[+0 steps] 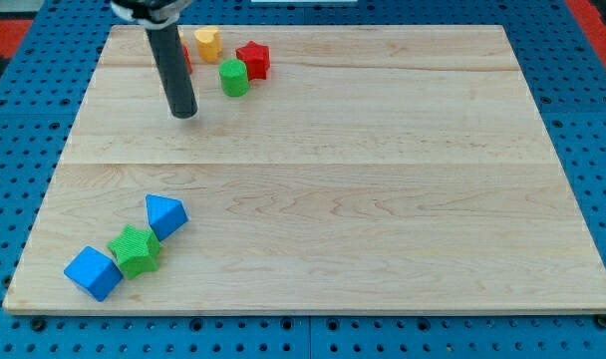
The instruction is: Push the blue cube and green star towards the bottom right side of the board
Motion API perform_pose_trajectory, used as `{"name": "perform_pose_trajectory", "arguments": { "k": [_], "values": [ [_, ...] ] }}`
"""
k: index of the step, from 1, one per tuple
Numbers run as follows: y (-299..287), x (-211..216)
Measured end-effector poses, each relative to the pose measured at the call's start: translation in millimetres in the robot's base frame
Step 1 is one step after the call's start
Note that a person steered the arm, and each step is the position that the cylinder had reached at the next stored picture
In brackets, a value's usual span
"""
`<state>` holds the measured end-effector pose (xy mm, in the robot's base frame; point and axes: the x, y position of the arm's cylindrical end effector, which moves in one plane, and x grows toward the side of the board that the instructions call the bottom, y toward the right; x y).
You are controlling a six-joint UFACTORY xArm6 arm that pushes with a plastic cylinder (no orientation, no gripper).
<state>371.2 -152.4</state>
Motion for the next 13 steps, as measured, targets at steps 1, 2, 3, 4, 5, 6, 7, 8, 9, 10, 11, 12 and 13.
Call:
{"name": "perform_pose_trajectory", "arguments": {
  "k": [1, 2, 3, 4, 5, 6, 7, 8, 9, 10, 11, 12, 13],
  "values": [
    [-28.9, 34.6],
    [-82.0, 73.7],
    [-120.7, 142.5],
    [-151.8, 177.9],
    [-118.7, 204.8],
    [-89.3, 229.5],
    [-98.2, 246.3],
    [-79.4, 245.8],
    [-73.7, 229.6],
    [-39.4, 206.1],
    [1.1, 201.2],
    [18.4, 190.8],
    [-24.3, 190.9]
  ]
}}
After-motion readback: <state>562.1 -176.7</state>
